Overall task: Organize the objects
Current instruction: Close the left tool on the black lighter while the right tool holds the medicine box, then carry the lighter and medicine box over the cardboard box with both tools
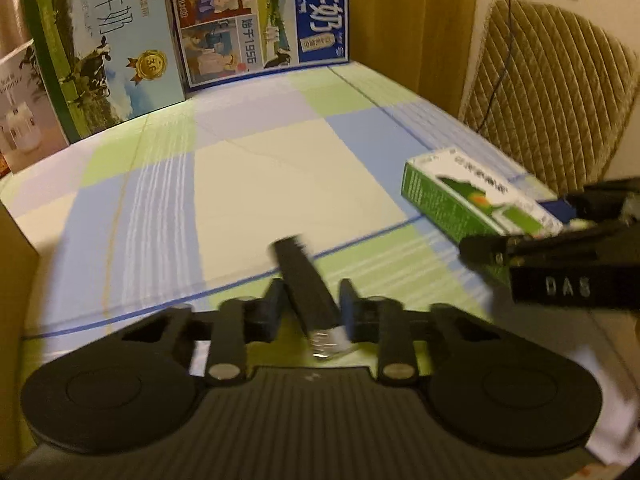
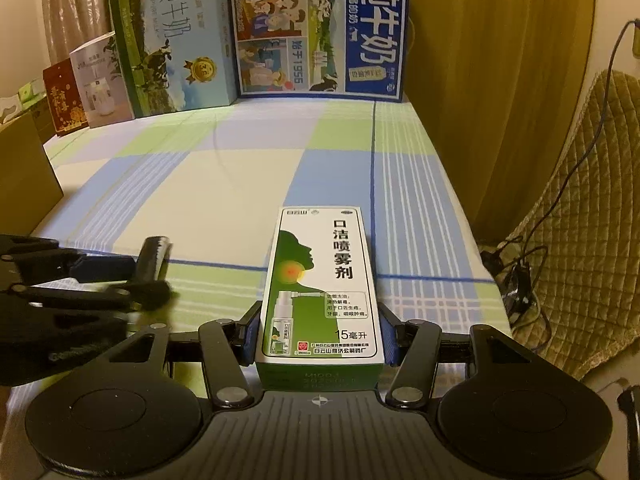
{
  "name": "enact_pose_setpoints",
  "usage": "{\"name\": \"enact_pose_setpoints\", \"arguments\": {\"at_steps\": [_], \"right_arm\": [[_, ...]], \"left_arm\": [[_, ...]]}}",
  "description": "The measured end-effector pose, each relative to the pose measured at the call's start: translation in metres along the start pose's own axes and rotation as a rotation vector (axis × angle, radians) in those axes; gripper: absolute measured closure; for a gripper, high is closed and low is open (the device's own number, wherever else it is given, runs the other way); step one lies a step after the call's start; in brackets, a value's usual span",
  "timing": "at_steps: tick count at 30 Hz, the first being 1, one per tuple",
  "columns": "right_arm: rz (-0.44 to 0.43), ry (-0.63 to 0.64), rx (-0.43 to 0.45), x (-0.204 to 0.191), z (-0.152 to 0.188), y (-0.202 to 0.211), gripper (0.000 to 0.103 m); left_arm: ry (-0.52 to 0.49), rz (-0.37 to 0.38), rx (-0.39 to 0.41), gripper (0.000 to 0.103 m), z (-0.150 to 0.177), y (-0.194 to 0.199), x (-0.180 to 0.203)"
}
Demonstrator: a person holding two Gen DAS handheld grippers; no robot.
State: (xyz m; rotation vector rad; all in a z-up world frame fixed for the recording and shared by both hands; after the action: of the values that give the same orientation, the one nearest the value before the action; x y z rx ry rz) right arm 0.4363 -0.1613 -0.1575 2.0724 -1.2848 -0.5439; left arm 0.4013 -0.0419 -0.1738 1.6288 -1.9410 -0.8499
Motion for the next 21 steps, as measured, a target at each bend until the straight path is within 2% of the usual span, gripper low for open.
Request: {"name": "enact_pose_setpoints", "arguments": {"at_steps": [4,10,14,21], "right_arm": [[-0.026,0.001,-0.005,-0.008,0.0,0.0,0.05],[-0.026,0.037,-0.006,-0.018,0.003,-0.006,0.05],[-0.028,0.046,0.002,-0.021,0.002,-0.009,0.043],[-0.005,0.037,0.012,-0.022,-0.008,-0.021,0.041]], "left_arm": [[-0.023,-0.003,-0.01,0.085,0.01,0.009,-0.011],[-0.023,0.018,0.02,0.083,0.005,0.004,-0.011],[-0.018,0.032,0.038,0.083,0.004,0.002,-0.011],[0.011,0.035,0.033,0.085,0.004,0.003,-0.014]]}}
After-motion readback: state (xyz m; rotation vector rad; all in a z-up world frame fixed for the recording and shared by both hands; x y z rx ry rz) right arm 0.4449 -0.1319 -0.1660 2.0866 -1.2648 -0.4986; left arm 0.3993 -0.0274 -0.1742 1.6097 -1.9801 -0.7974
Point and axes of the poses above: each gripper's, at about its wrist camera, not at the fingertips, and y roughly against the way its jaws point, x to its right, z to its underside, the point moved 7 cm from there along -y, roughly the way its jaws point, and after that the axes turned 2 degrees about y, right-handed, at the moved point
